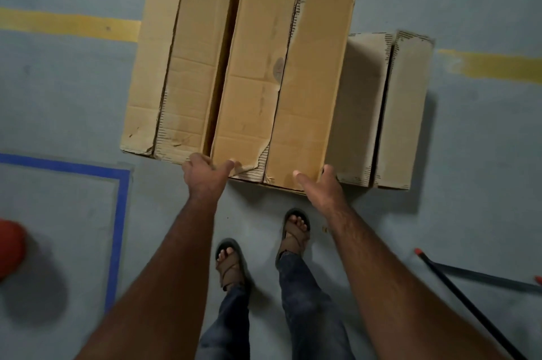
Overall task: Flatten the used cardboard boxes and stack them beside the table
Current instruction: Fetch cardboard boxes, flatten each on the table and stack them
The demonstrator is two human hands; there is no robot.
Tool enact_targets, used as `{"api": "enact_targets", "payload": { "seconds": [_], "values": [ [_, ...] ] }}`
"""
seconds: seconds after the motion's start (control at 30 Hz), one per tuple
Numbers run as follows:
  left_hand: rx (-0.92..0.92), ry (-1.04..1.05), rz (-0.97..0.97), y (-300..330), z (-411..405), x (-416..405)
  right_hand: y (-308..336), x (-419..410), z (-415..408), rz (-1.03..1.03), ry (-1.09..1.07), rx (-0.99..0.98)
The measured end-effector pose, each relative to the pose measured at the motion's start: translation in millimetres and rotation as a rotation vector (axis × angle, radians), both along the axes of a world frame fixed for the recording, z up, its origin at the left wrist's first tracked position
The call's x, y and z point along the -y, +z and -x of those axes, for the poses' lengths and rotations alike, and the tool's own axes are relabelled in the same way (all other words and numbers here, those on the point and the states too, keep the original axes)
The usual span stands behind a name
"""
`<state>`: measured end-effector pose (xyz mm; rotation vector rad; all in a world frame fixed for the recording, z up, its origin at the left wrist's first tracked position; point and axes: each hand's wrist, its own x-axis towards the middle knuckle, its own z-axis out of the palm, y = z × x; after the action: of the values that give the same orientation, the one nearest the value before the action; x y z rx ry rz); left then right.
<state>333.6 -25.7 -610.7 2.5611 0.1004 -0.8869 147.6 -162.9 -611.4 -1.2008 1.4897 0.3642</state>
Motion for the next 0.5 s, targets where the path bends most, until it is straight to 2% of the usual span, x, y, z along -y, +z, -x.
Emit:
{"api": "enact_targets", "payload": {
  "seconds": [0.13, 0.3, 0.37, 0.5],
  "values": [
    [-0.102, 0.17, 0.22, 4, 8, -2, -3, -5, 4, -0.023, -0.179, 0.019],
    [-0.165, 0.123, 0.385, 23, 10, 2, 20, 8, 4, 0.131, -0.343, 0.12],
    [-0.192, 0.135, 0.476, 40, 11, 9, 43, 11, 1, 0.184, -0.419, 0.193],
    [-0.339, 0.328, 0.668, 95, 16, 7, 103, -2, -4, 0.189, -0.565, 0.32]
  ]
}}
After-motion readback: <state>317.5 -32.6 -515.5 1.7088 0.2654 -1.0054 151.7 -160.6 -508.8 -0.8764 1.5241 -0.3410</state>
